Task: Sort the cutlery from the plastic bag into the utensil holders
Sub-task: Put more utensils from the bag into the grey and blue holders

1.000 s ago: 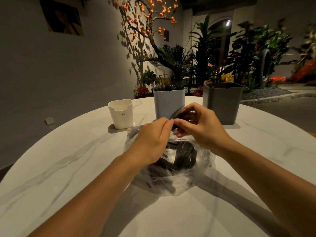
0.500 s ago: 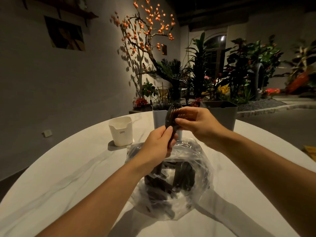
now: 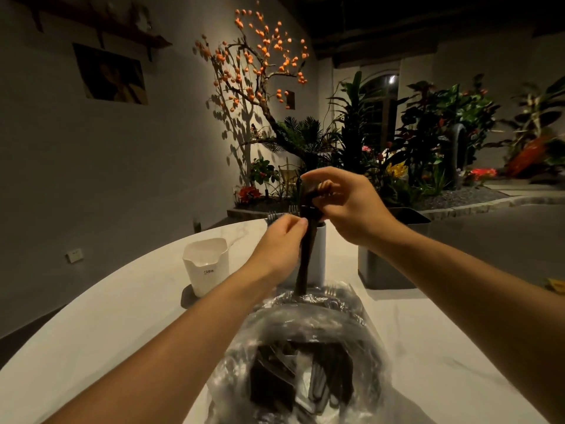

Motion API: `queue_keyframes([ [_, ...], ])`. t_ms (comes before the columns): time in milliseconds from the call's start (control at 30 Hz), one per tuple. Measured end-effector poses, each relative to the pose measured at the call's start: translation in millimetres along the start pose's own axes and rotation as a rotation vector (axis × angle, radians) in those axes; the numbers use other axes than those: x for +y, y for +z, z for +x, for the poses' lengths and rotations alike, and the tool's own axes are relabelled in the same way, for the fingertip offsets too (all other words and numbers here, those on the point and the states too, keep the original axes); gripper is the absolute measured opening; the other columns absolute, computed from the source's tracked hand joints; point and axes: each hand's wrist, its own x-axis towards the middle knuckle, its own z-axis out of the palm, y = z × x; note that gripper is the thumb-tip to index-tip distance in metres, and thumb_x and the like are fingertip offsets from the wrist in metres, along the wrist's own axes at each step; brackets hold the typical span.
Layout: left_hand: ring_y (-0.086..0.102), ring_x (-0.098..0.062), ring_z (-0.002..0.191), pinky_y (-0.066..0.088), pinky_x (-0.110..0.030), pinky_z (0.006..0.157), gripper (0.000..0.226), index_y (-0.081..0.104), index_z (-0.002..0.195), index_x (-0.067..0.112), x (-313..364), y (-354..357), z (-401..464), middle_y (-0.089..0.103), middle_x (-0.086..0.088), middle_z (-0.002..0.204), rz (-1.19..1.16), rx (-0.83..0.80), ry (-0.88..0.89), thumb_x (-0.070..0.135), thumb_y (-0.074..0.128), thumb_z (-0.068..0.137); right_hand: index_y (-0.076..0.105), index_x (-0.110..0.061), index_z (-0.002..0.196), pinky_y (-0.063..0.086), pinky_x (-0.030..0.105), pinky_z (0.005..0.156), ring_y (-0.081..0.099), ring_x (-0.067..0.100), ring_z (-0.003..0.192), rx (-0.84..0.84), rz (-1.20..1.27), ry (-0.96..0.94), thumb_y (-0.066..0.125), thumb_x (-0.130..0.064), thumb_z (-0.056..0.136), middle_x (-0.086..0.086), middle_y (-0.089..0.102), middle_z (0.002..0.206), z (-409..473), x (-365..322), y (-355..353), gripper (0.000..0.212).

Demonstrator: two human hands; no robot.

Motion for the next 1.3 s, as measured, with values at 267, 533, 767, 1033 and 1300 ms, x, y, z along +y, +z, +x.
queue_keyframes([
  [267, 0.068, -0.025, 0.081, 0.055, -0.040, 0.082, 0.049, 0.065, 0.110, 0.008, 27.5, -14.8, 54.6, 0.073, -0.009, 0.080, -0.183, 0.000, -0.018, 0.039, 0.026, 0.110, 0.061, -0.014, 0.124, 0.056, 0.019, 0.084, 0.059, 0.012, 0.107, 0.206, -0.181, -0.281, 0.061, 0.010, 0.087, 0.004, 0.062, 0.119, 53.2, -9.2, -7.8, 0.044],
  [533, 0.070, -0.028, 0.097, 0.057, -0.040, 0.088, 0.059, 0.066, 0.107, 0.011, 12.4, -17.9, 104.5, 0.075, -0.013, 0.094, -0.195, 0.017, -0.084, 0.051, 0.023, 0.107, 0.060, -0.006, 0.120, 0.058, 0.027, 0.085, 0.061, 0.020, 0.108, 0.256, -0.366, -0.458, 0.059, 0.005, 0.092, 0.013, 0.063, 0.120, 93.2, 27.7, 10.9, 0.030],
  [767, 0.055, -0.017, 0.063, 0.046, -0.028, 0.055, 0.056, 0.056, 0.118, 0.009, -31.5, -37.1, 118.2, 0.059, -0.008, 0.077, -0.123, 0.247, -0.109, 0.052, 0.022, 0.107, 0.053, -0.019, 0.139, 0.053, 0.034, 0.096, 0.058, 0.025, 0.118, -0.093, -0.514, -0.100, 0.058, 0.001, 0.094, 0.009, 0.061, 0.130, 86.8, 78.4, 44.7, 0.049],
  [1033, 0.056, -0.019, 0.068, 0.046, -0.033, 0.062, 0.049, 0.056, 0.105, 0.012, -37.8, -38.7, 90.6, 0.060, -0.008, 0.078, -0.037, 0.270, -0.089, 0.048, 0.023, 0.108, 0.010, -0.033, 0.159, 0.006, 0.058, 0.121, 0.006, 0.031, 0.151, -0.510, -0.927, 0.112, 0.038, -0.036, 0.104, 0.002, 0.010, 0.166, 73.8, 85.6, 43.7, 0.061],
  [1300, 0.058, -0.020, 0.068, 0.047, -0.035, 0.060, 0.040, 0.059, 0.097, 0.012, -20.4, -39.7, 46.1, 0.061, -0.008, 0.078, 0.038, 0.217, -0.070, 0.038, 0.031, 0.108, 0.070, -0.019, 0.114, 0.052, 0.039, 0.093, 0.056, 0.021, 0.109, -0.247, -0.683, 0.015, 0.052, -0.008, 0.094, 0.001, 0.058, 0.120, 31.2, 38.0, 24.0, 0.029],
])
